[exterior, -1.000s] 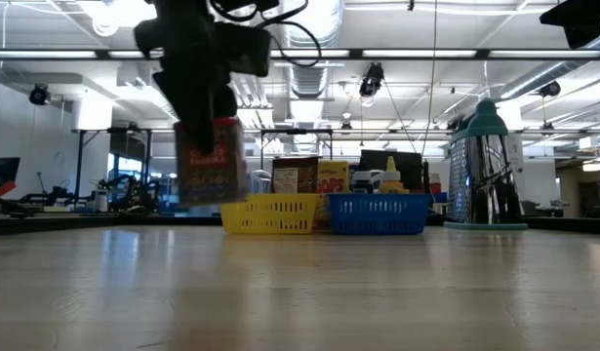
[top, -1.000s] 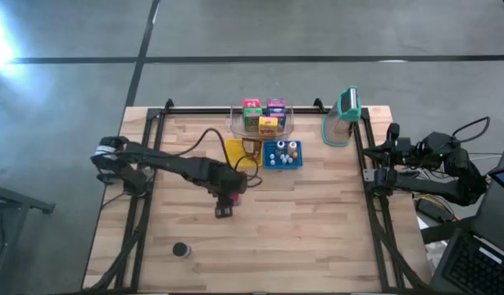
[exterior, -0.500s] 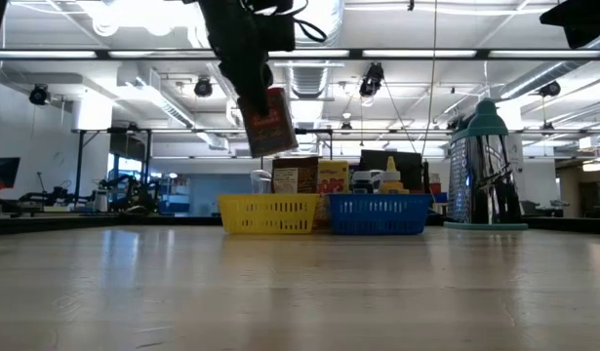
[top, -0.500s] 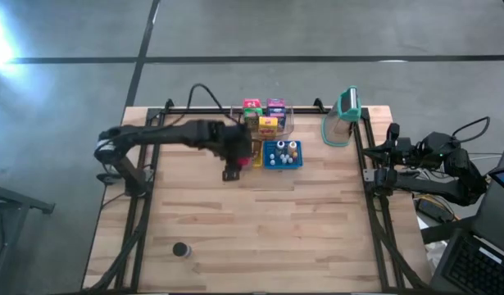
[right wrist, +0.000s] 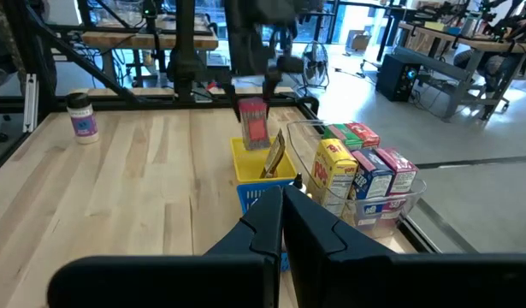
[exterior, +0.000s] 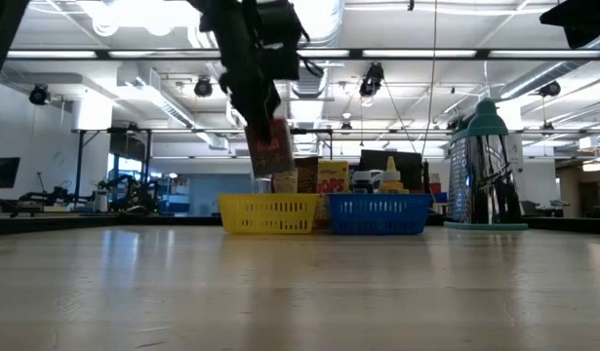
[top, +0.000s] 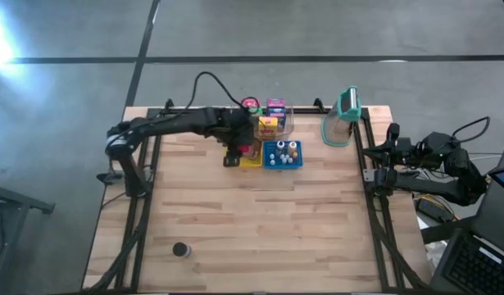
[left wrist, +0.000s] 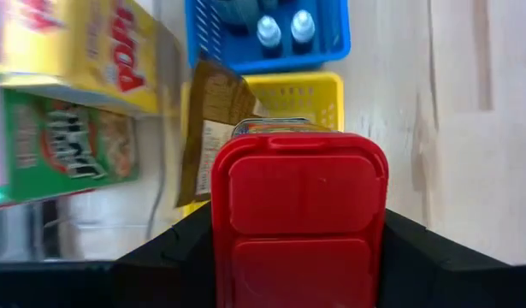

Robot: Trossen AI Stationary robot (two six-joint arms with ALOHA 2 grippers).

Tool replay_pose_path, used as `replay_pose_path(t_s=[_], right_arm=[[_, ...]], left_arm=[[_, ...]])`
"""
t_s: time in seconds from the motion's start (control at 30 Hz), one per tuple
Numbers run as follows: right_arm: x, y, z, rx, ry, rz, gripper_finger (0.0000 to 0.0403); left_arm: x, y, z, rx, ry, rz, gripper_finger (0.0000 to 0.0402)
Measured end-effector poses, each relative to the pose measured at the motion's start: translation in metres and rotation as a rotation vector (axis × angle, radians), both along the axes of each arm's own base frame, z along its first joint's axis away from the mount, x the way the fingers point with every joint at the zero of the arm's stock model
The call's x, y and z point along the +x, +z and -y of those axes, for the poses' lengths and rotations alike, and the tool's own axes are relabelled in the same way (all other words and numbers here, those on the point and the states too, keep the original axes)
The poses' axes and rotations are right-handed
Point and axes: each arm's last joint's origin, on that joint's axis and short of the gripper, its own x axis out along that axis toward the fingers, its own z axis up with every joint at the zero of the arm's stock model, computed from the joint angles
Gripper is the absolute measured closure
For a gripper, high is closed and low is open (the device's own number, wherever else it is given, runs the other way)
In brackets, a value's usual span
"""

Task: Pick & Place Kitchen Items
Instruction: Put the red seasoning can into the yellow bin

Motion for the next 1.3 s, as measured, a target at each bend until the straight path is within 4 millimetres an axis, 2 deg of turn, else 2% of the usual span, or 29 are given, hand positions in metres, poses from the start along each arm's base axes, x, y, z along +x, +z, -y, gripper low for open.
replay_pose_path(t_s=[0.4, 0.8, 1.0, 1.3], right_arm=[[0.000, 0.000, 0.000, 0.000, 0.001, -0.001, 0.0394], [0.000, 0.000, 0.000, 0.000, 0.000, 0.000, 0.0394], [0.000, 0.000, 0.000, 0.000, 0.001, 0.000, 0.0394], [0.000, 0.000, 0.000, 0.000, 0.000, 0.000, 0.0394]], left_arm=[[0.029, -0.043, -0.008, -0.030, -0.047, -0.121, 0.0179], [0.044, -0.067, -0.008, -0.091, -0.076, -0.126, 0.0179], [0.046, -0.073, -0.009, -0.091, -0.083, -0.131, 0.0176], [0.047, -0.073, -0.010, -0.081, -0.096, -0.124, 0.0139]])
